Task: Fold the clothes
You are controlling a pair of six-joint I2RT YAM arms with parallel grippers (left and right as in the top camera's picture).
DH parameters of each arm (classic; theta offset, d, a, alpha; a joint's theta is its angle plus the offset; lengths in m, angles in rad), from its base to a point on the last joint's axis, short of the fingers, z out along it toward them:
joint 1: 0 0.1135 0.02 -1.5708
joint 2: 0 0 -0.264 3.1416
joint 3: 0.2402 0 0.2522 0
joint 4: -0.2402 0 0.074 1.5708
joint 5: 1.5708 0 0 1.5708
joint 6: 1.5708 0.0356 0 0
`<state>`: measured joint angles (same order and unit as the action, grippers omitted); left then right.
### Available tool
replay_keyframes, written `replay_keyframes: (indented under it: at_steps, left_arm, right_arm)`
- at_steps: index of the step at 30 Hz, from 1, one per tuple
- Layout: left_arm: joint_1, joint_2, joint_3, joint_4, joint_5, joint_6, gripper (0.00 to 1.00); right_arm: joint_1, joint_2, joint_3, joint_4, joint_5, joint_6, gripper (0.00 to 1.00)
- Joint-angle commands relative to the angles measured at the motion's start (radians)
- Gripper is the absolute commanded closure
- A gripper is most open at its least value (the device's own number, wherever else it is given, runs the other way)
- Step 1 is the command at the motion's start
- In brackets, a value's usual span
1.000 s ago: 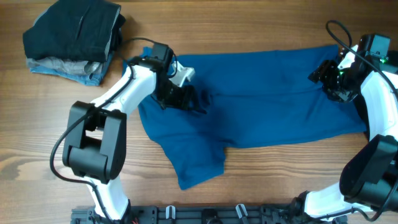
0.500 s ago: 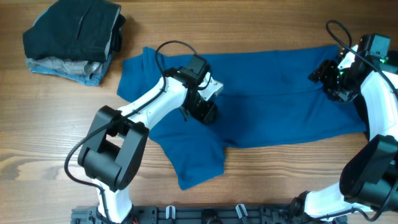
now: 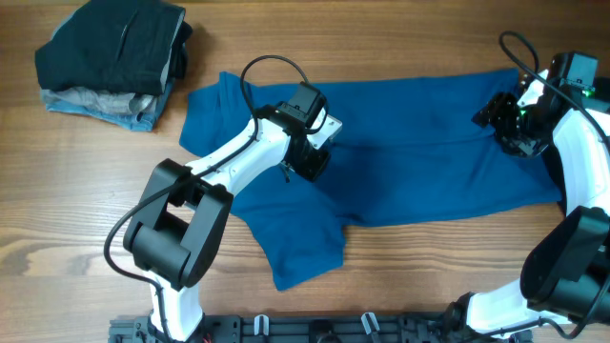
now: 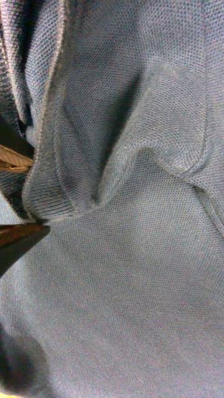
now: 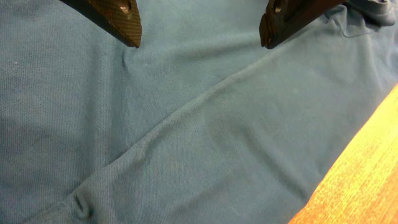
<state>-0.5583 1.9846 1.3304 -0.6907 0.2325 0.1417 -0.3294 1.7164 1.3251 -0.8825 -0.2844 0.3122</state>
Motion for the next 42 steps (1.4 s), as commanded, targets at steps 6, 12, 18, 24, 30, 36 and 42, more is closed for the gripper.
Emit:
replay_keyframes:
  at_steps: [6, 12, 18, 24, 30, 36, 42]
  left_arm:
    - [-0.003, 0.029, 0.001, 0.006, -0.006, 0.008, 0.96]
    - [0.021, 0.029, 0.066, 0.061, -0.026, 0.009, 0.96]
    - [0.053, 0.029, 0.066, 0.116, -0.026, 0.008, 0.96]
    - [0.063, 0.029, 0.066, 0.203, -0.025, 0.008, 0.68]
    - [0.063, 0.022, 0.067, 0.006, -0.024, 0.008, 0.47]
    - [0.101, -0.076, 0.129, -0.188, -0.026, -0.019, 0.36]
    - [0.208, -0.089, 0.127, -0.169, -0.025, -0.023, 0.42]
  right_arm:
    - [-0.003, -0.007, -0.002, -0.002, -0.013, 0.002, 0.34]
    - [-0.003, -0.007, -0.002, -0.002, -0.013, 0.003, 0.34]
    - [-0.003, -0.007, -0.002, -0.011, -0.013, 0.004, 0.34]
    - [-0.003, -0.007, -0.002, -0.012, -0.018, 0.005, 0.34]
    - [-0.003, -0.007, -0.002, -0.016, -0.032, 0.005, 0.34]
    - [-0.003, -0.007, -0.002, -0.016, -0.032, 0.005, 0.34]
    - [-0.003, -0.007, -0.002, -0.017, -0.032, 0.005, 0.34]
